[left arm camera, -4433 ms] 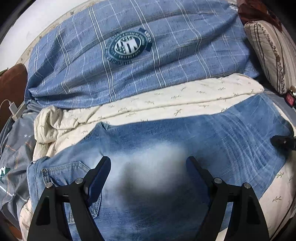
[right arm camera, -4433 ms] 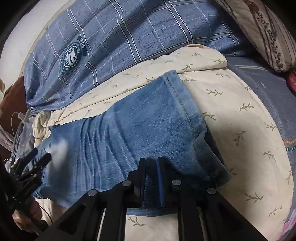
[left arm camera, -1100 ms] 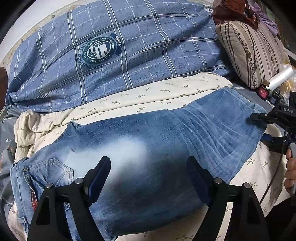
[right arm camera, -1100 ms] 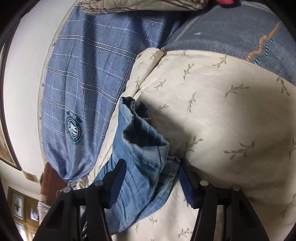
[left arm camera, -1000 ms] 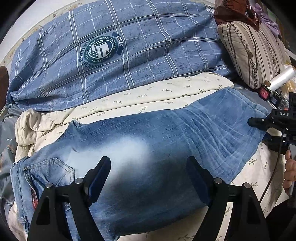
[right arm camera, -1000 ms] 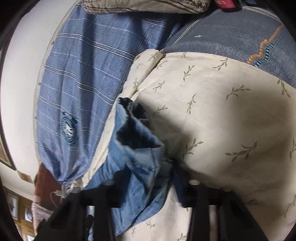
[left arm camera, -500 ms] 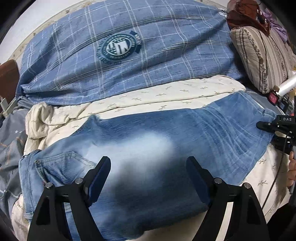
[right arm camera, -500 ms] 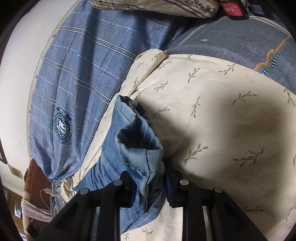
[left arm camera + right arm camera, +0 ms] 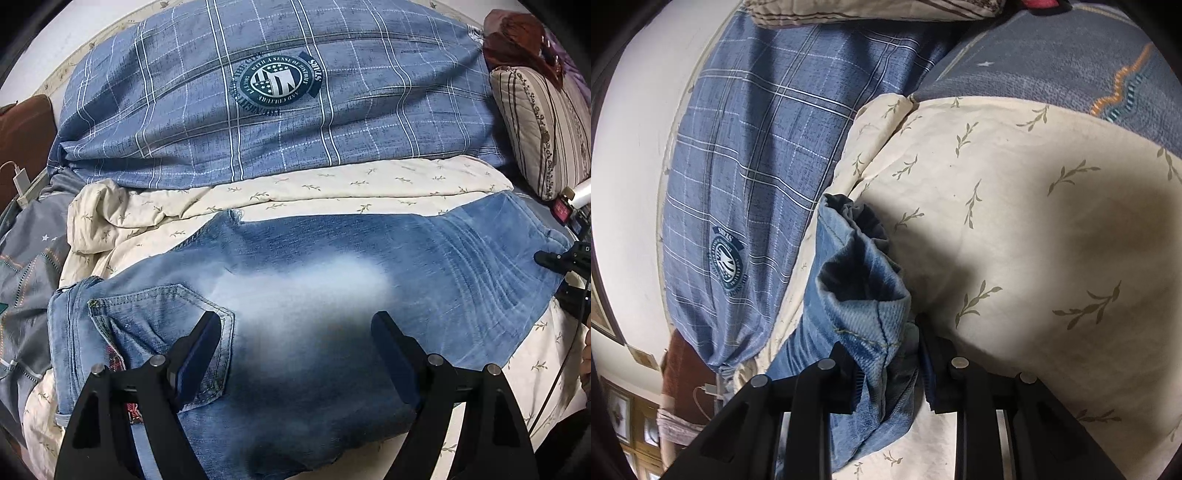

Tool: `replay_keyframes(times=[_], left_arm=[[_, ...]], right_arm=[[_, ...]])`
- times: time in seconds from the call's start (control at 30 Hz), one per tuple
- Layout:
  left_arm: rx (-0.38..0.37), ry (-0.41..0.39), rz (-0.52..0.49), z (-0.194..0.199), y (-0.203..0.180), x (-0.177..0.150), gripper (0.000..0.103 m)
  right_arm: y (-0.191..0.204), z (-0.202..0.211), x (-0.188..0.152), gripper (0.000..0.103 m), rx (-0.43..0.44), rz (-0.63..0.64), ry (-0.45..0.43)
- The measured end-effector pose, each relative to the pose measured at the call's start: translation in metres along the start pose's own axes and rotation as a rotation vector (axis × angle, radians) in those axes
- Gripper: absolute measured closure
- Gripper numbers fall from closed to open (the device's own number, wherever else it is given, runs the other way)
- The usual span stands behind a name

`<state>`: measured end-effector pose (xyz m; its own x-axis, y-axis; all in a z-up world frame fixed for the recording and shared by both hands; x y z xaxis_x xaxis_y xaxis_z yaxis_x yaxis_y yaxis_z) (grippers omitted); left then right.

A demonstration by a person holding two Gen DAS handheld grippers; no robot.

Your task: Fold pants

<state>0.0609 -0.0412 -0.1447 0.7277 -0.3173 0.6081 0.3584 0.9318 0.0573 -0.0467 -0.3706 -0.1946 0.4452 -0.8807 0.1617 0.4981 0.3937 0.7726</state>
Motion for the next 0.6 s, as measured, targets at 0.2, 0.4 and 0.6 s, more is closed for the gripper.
replay_keyframes(times=[0.2,0.4,0.6], left_arm=[[0.024,0.142,-0.002,-0.031,0.0,-0.011,0.019],[0.04,0.178,-0.012,-0.039,0.001,-0.017,0.018],[0.041,0.094,0.022,-0.021,0.009,-0.008,0.018]], right_arm=[[-0.002,0.009,0.004,0.071,-0.003,-0.048,0.033],[0.013,0.06,0.015,0.045,-0.176,0.074,-0.243],[0.074,0.057,-0.002,0.046,-0.138,0.376,-0.297]])
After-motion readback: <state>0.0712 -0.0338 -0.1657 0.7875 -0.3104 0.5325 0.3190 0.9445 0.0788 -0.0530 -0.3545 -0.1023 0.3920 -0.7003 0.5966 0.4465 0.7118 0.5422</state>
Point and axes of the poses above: each gripper's, at about its wrist camera, not at the fingertips, and z roughly against the way its jaws point, y to its left, x to its top, the point moved 5 cm from there along -z, roughly the way its jaws point, and after that the axes turned 4 degrees about y, right-handed, at the moved point
